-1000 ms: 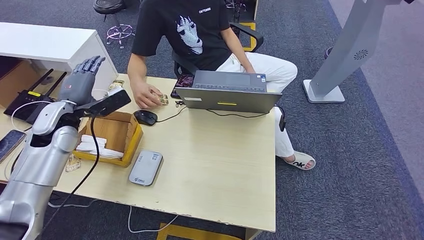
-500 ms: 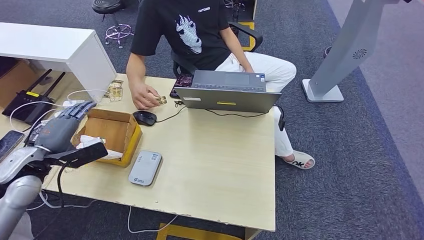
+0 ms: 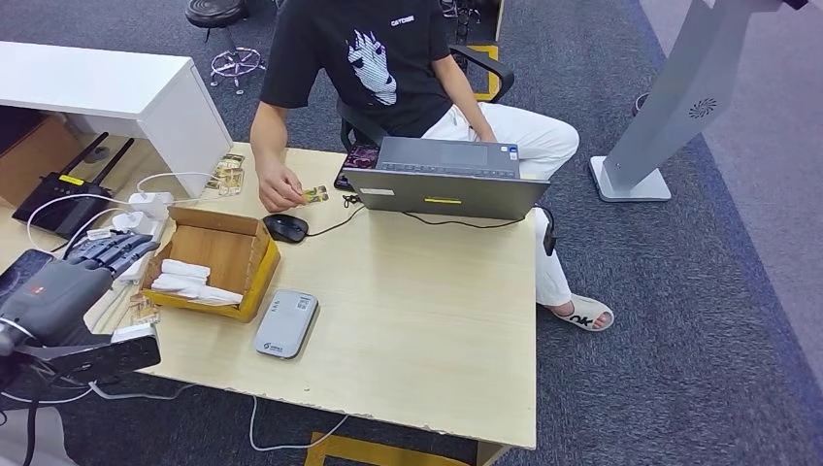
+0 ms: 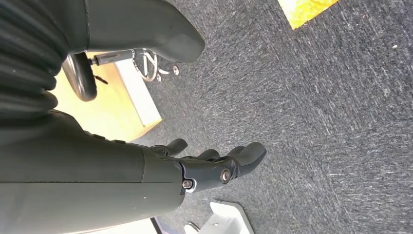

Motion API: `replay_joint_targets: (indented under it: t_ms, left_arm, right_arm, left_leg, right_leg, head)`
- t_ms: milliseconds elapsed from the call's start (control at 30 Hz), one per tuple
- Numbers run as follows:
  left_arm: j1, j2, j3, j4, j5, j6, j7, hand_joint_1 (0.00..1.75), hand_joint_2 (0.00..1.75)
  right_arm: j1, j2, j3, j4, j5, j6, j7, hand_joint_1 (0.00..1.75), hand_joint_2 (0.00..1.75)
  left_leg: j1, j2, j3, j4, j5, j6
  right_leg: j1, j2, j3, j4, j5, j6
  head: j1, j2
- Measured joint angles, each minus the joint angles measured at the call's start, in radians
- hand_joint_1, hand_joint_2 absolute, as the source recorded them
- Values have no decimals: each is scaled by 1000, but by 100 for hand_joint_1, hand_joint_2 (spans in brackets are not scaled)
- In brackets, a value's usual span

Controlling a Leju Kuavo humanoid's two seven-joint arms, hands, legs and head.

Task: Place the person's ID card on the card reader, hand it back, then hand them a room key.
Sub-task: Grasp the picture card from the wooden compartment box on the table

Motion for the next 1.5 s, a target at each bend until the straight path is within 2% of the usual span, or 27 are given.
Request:
replay_joint_targets:
  t_ms: [200,333,600,867,1133,1500]
  left_arm:
    - [-46,-6,-26,33,-119,40,28,0,175]
    - [-102,-51,-93,113,-233,99,39,0,175]
    - [-179,-144,-193,256,-320,150,63,0,175]
    - [-217,-215,-224,362,-301,152,51,0,175]
    - [-246,-252,-247,425,-302,149,43,0,175]
    - [-290,-305,-281,523,-339,194,47,0,175]
  right_arm:
    - [-3,4,0,0,11,0,8,0,175]
    - [-5,5,0,0,20,1,7,0,175]
    - [-7,5,0,0,37,10,-5,0,175]
    - [-9,5,1,-1,51,11,-3,0,175]
    - [-10,4,3,-1,54,18,-1,0,175]
    - [-10,-1,10,0,65,22,-2,0,175]
  left_leg:
    - [0,-1,0,0,0,0]
    - [0,-1,0,0,0,0]
    - [0,-1,0,0,0,0]
    - [0,0,0,0,0,0]
    - [0,0,0,0,0,0]
    - [0,0,0,0,0,0]
  right_leg:
    - [0,-1,0,0,0,0]
    - [0,-1,0,0,0,0]
    - [0,0,0,0,0,0]
    - [0,0,-1,0,1,0]
    - [0,0,-1,0,1,0]
    - [0,0,-1,0,1,0]
  head:
    - [0,0]
    - [0,0]
    - [0,0]
    - [0,0]
    - [0,0]
    - [0,0]
